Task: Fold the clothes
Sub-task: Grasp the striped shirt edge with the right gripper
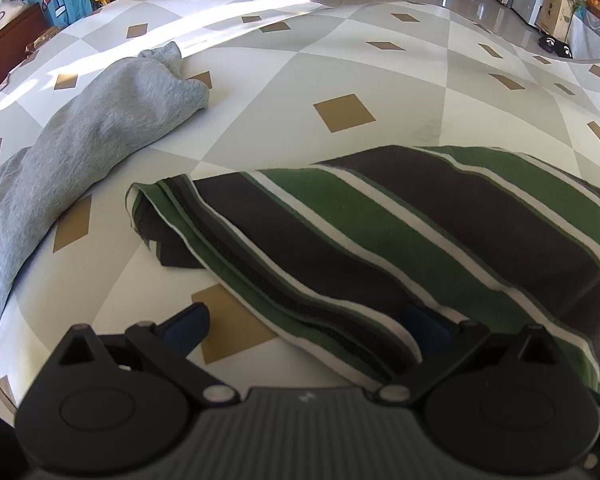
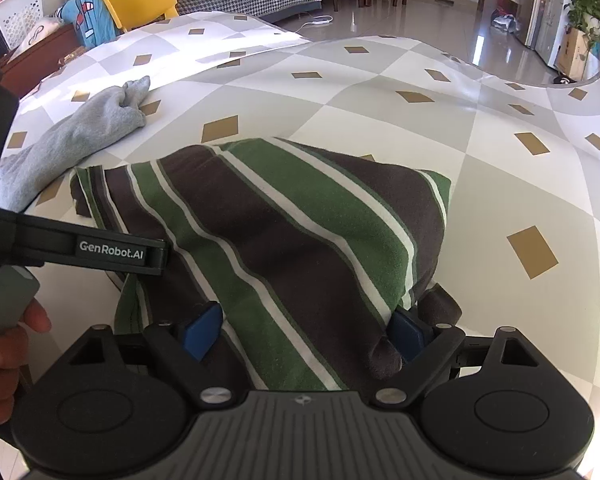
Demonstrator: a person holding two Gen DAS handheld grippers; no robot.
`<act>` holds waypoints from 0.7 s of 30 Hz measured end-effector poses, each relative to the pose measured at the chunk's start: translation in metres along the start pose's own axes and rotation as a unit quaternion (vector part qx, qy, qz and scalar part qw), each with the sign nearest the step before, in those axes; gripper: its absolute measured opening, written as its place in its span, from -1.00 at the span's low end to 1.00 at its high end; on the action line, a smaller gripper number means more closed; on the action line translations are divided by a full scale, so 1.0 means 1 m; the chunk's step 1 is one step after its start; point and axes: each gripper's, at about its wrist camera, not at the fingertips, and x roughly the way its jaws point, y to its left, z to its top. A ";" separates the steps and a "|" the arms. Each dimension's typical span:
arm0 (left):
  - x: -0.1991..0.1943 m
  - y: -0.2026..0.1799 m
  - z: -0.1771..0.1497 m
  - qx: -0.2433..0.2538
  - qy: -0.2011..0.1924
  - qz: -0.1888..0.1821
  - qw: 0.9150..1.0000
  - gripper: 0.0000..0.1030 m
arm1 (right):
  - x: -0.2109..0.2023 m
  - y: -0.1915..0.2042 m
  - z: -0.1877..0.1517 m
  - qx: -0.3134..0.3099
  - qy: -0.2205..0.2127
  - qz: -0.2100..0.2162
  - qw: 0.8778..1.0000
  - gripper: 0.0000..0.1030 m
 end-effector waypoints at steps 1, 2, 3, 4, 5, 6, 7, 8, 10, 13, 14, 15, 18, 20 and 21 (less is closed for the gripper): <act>0.001 0.001 0.000 -0.003 0.001 -0.002 1.000 1.00 | -0.004 -0.005 0.002 0.010 -0.005 0.006 1.000 0.65; 0.001 0.002 0.000 -0.007 0.001 -0.004 1.000 1.00 | -0.008 -0.009 0.004 0.021 -0.013 0.011 1.000 0.65; 0.002 0.003 0.000 -0.010 0.001 -0.005 1.000 1.00 | -0.012 -0.015 0.005 0.033 -0.022 0.016 0.999 0.65; 0.002 0.003 -0.001 -0.011 0.000 -0.005 1.000 1.00 | -0.016 -0.020 0.007 0.045 -0.031 0.022 0.998 0.65; 0.002 0.002 -0.001 -0.010 -0.001 -0.005 1.000 1.00 | -0.020 -0.025 0.009 0.056 -0.040 0.024 0.997 0.65; 0.002 0.002 -0.001 -0.008 -0.003 -0.004 1.000 1.00 | -0.021 -0.029 0.011 0.066 -0.046 0.024 0.996 0.65; 0.002 0.001 -0.001 -0.007 -0.005 -0.003 1.000 1.00 | -0.021 -0.034 0.013 0.077 -0.050 0.023 0.995 0.65; 0.002 0.001 -0.001 -0.006 -0.007 -0.003 1.000 1.00 | -0.021 -0.038 0.015 0.088 -0.054 0.023 0.994 0.65; 0.002 0.001 -0.002 -0.006 -0.009 -0.004 1.000 1.00 | -0.019 -0.047 0.018 0.116 -0.060 0.025 0.991 0.65; 0.002 0.001 -0.003 -0.004 -0.014 -0.004 1.000 1.00 | -0.014 -0.058 0.020 0.157 -0.067 0.047 0.984 0.65; 0.001 0.000 -0.004 -0.003 -0.015 -0.003 1.000 1.00 | -0.010 -0.059 0.021 0.162 -0.066 0.051 0.983 0.65; 0.001 0.000 -0.004 -0.002 -0.016 -0.002 1.000 1.00 | -0.006 -0.060 0.021 0.164 -0.066 0.049 0.983 0.65; 0.000 -0.001 -0.006 0.002 -0.020 0.001 1.000 1.00 | 0.010 -0.060 0.018 0.169 -0.053 0.042 0.983 0.65; -0.001 -0.002 -0.006 0.006 -0.024 0.004 1.000 1.00 | 0.021 -0.059 0.014 0.184 -0.034 0.060 0.980 0.65; -0.002 -0.003 -0.007 0.008 -0.026 0.006 1.000 1.00 | 0.025 -0.058 0.012 0.186 -0.031 0.065 0.980 0.65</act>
